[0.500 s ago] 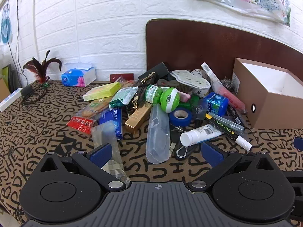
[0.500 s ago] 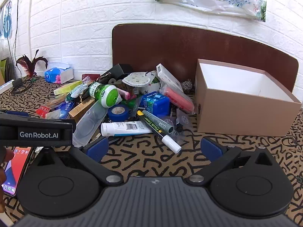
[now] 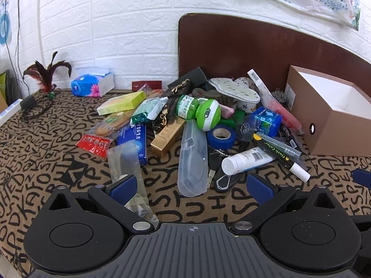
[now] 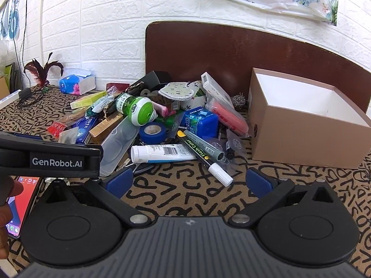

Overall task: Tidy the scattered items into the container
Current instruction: 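Move the left tool toward the clear plastic glasses case, then close the left gripper on the clear glasses case and lift it, then carry the glasses case with the left gripper over the brown box, then open the left gripper to drop the glasses case into the box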

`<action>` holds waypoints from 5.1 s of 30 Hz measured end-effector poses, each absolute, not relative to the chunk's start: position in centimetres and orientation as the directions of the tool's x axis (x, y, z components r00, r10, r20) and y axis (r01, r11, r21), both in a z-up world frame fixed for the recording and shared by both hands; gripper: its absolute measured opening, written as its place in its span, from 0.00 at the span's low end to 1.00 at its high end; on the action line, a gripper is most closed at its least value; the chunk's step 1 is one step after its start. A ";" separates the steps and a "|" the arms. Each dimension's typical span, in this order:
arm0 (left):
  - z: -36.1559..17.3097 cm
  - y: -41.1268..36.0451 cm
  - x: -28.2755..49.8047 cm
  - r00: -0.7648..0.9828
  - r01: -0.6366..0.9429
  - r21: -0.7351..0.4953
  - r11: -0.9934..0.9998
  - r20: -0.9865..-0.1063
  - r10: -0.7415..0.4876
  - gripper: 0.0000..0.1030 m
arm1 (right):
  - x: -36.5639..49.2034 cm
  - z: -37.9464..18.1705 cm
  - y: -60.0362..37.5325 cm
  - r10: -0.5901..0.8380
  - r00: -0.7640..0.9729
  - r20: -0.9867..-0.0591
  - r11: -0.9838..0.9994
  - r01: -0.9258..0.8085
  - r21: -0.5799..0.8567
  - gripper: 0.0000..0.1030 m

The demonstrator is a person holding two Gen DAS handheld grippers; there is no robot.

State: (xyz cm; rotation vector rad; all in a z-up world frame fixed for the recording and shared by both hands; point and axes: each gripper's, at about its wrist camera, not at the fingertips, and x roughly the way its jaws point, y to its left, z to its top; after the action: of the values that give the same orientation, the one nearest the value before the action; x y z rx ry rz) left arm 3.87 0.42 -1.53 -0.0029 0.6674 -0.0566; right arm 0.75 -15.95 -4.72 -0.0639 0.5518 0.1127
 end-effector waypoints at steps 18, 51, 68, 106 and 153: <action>-3.1 1.5 8.3 0.723 0.058 -0.064 0.996 -0.685 -0.086 1.00 | 4.4 -6.0 -12.6 0.158 0.810 -0.564 0.975 -0.218 -0.040 1.00; -6.1 6.7 19.8 0.495 0.235 -0.258 0.937 -0.798 -0.344 0.57 | 14.6 -8.4 -4.8 0.438 0.621 -0.650 0.834 -0.551 0.035 0.72; -6.8 5.8 16.1 0.388 0.228 -0.332 0.915 -0.831 -0.399 0.48 | 11.4 -8.7 -8.0 0.533 0.478 -0.698 0.809 -0.528 0.256 0.55; -7.0 -6.7 7.0 0.239 0.426 -0.381 0.821 -0.828 -0.508 0.50 | -1.2 -8.8 -19.6 0.423 0.577 -0.699 0.906 -0.295 0.305 0.53; -0.2 -28.2 29.5 0.382 0.652 -0.207 0.729 -0.741 -0.552 0.67 | 23.1 -3.2 -37.8 0.193 0.697 -0.690 0.971 -0.035 0.236 0.40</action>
State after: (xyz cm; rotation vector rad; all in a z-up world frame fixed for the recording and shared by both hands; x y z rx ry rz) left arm 29.51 -28.19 -0.21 0.1256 0.8934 -0.7704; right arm 23.11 -37.82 -3.16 0.2120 0.7905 0.1279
